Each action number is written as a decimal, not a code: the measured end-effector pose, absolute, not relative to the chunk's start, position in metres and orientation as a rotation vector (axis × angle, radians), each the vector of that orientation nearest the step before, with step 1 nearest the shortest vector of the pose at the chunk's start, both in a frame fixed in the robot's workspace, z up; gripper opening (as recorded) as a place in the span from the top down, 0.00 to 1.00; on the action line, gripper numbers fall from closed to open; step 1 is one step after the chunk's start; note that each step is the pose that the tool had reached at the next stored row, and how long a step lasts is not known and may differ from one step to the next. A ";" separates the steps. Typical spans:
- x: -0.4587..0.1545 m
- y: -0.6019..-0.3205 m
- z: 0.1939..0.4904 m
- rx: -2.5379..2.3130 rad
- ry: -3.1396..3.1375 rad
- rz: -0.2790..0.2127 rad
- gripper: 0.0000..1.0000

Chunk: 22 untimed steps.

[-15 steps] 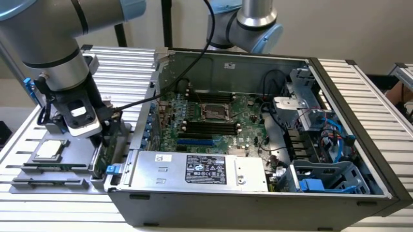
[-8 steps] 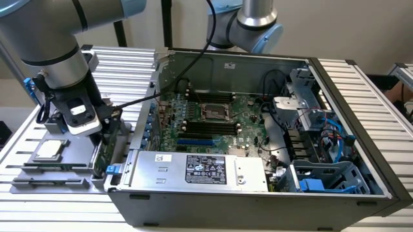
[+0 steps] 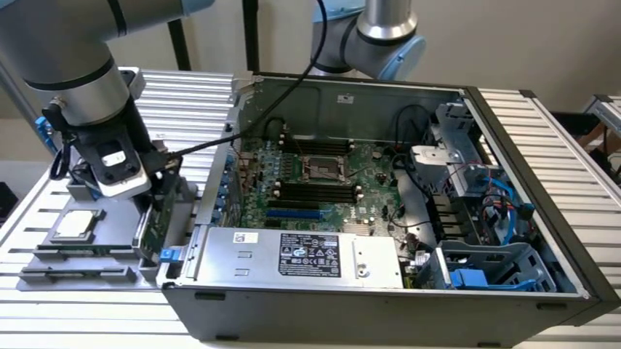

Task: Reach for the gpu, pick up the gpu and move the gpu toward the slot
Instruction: 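Pick up the gpu and move the gpu toward the slot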

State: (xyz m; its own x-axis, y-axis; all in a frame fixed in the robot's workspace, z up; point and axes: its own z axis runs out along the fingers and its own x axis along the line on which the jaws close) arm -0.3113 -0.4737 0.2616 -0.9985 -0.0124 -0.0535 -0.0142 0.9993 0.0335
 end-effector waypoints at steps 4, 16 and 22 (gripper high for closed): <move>-0.311 -0.474 0.272 -0.021 3.087 0.070 0.74; -0.308 -0.478 0.315 -0.025 3.089 0.098 0.74; -0.301 -0.479 0.335 -0.025 3.107 0.102 0.74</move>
